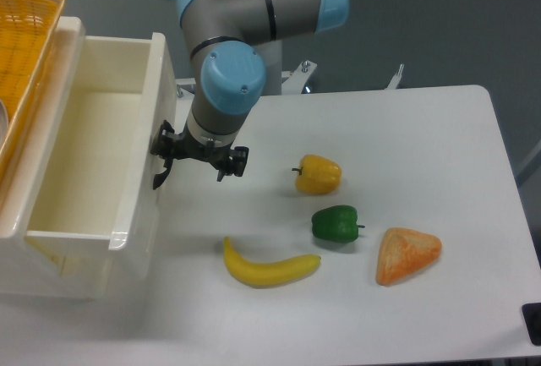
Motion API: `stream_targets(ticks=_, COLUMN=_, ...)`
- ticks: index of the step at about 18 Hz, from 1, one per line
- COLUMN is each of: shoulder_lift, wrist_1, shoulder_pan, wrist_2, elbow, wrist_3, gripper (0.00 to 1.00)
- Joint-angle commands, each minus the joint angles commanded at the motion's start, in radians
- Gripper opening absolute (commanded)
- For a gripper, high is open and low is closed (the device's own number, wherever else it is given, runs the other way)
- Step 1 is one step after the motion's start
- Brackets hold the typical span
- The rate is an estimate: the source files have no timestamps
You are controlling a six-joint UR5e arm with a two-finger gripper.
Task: Slide the top white drawer open
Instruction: 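Pull the upper drawer outward by its handle with the gripper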
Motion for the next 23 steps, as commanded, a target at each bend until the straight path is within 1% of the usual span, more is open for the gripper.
stream_targets(ticks=4, shoulder_lift=0.002, wrist_1=-0.002, shoulder_pan=0.028, wrist_2=-0.005, elbow=0.002, wrist_3=0.026, gripper=1.0)
stream_targets(ticks=10, shoulder_lift=0.0, wrist_1=-0.002, shoulder_pan=0.06, wrist_2=-0.008, elbow=0.003, wrist_3=0.028, gripper=1.0)
stream_targets(ticks=17, shoulder_lift=-0.002, wrist_1=-0.008, shoulder_pan=0.08, wrist_2=-0.029, elbow=0.002, wrist_3=0.028, gripper=1.0)
stream_targets(ticks=21, shoulder_lift=-0.006, wrist_1=-0.008, shoulder_pan=0.083, wrist_2=-0.075, elbow=0.003, wrist_3=0.028, gripper=1.0)
stream_targets(ticks=23, shoulder_lift=-0.005, wrist_1=-0.008, shoulder_pan=0.086, wrist_2=-0.077, elbow=0.003, wrist_3=0.028, gripper=1.0)
